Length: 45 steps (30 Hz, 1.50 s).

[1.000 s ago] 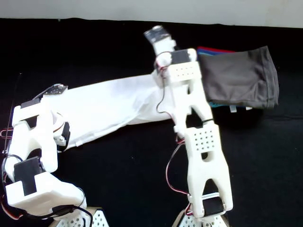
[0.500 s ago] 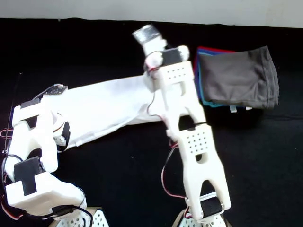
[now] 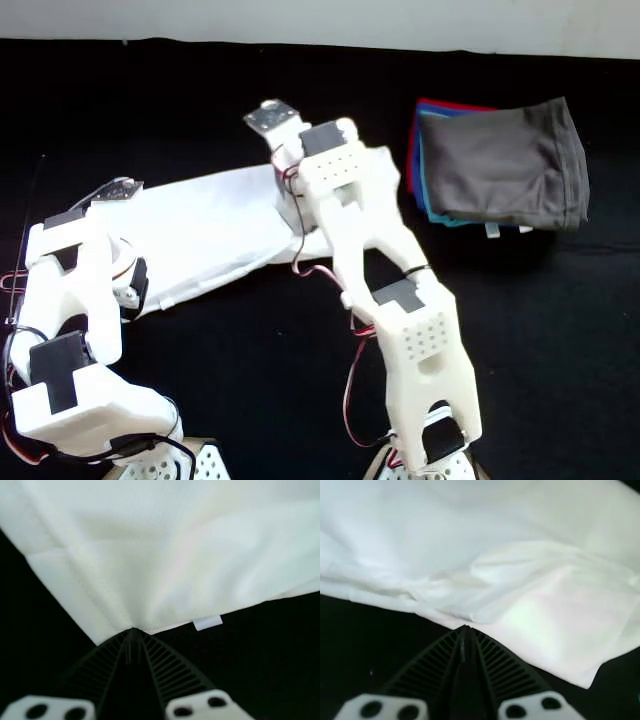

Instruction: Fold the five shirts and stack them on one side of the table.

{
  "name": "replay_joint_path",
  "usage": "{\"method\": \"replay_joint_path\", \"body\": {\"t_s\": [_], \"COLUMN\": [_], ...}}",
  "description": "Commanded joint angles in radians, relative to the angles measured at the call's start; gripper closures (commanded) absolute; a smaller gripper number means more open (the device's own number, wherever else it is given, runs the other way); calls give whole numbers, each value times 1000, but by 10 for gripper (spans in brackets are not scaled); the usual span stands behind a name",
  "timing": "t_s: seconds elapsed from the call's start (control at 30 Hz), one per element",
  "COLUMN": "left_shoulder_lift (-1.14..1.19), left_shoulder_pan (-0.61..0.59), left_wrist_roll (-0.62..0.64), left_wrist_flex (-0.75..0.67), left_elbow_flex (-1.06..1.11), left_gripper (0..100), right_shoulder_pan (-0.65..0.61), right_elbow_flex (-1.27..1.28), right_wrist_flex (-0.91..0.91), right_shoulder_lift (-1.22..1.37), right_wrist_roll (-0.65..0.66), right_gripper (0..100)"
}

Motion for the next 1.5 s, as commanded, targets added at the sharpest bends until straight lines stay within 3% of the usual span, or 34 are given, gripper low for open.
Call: {"method": "replay_joint_path", "body": {"t_s": [0.0, 0.43, 0.73, 0.93, 1.0, 1.13, 1.47], "left_shoulder_lift": [16, 13, -163, -209, -173, 19, 607], "left_shoulder_pan": [-8, -8, -13, -36, -62, -134, -99], "left_wrist_roll": [-11, -9, -8, -5, 61, 158, 176], "left_wrist_flex": [-12, -9, 270, 313, 307, 278, 437], "left_elbow_flex": [-4, -1, -170, -278, -320, -476, -1007], "left_gripper": [991, 991, 991, 986, 951, 791, 815], "right_shoulder_pan": [-28, -33, 10, 12, 15, 39, 39], "right_elbow_flex": [-5, -4, -197, -337, -366, -323, -13], "right_wrist_flex": [-74, -186, 1, 160, 217, 222, 220], "right_shoulder_lift": [16, 166, 45, -53, -74, -151, -444], "right_wrist_roll": [-8, -3, -5, -2, -2, -2, 48], "right_gripper": [992, 992, 992, 992, 992, 992, 992]}}
